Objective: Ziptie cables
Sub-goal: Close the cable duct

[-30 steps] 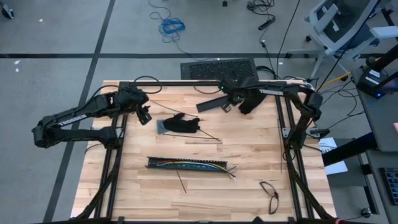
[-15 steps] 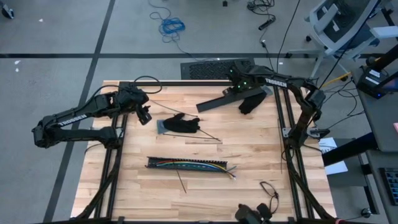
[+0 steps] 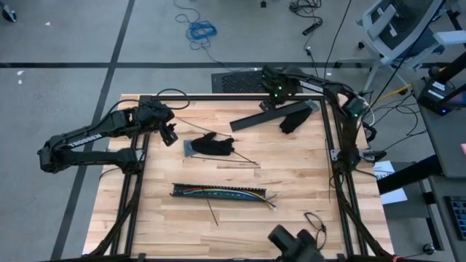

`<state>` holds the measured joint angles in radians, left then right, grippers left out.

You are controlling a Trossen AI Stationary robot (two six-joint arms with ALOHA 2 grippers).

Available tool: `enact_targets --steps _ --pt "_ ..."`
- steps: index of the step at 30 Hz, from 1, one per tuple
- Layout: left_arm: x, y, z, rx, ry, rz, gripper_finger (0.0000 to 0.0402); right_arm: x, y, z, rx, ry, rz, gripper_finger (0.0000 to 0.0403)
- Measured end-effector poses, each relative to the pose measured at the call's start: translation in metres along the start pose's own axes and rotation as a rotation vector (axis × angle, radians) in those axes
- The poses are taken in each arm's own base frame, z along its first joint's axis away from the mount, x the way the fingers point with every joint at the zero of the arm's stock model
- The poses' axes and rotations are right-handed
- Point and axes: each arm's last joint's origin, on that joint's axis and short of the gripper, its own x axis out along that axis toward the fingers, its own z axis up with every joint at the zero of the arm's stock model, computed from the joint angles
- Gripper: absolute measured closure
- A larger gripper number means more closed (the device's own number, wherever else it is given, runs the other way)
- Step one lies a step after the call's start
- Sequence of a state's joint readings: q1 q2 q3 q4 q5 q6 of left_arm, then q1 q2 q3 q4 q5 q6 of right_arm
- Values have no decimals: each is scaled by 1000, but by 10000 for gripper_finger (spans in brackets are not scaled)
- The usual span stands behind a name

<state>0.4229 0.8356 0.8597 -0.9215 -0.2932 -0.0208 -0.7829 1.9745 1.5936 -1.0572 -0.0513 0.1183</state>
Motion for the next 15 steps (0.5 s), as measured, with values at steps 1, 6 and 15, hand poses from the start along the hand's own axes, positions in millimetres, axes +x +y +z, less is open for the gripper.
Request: enact_targets --steps 1,6,15 --pt "0 0 0 0 0 0 228 4 0 2 -17 38 -5 176" --pt "0 0 0 -1 1 0 228 22 3 6 -123 200 -28 176" --pt "0 0 0 -2 0 0 228 42 7 4 -269 317 -137 177"
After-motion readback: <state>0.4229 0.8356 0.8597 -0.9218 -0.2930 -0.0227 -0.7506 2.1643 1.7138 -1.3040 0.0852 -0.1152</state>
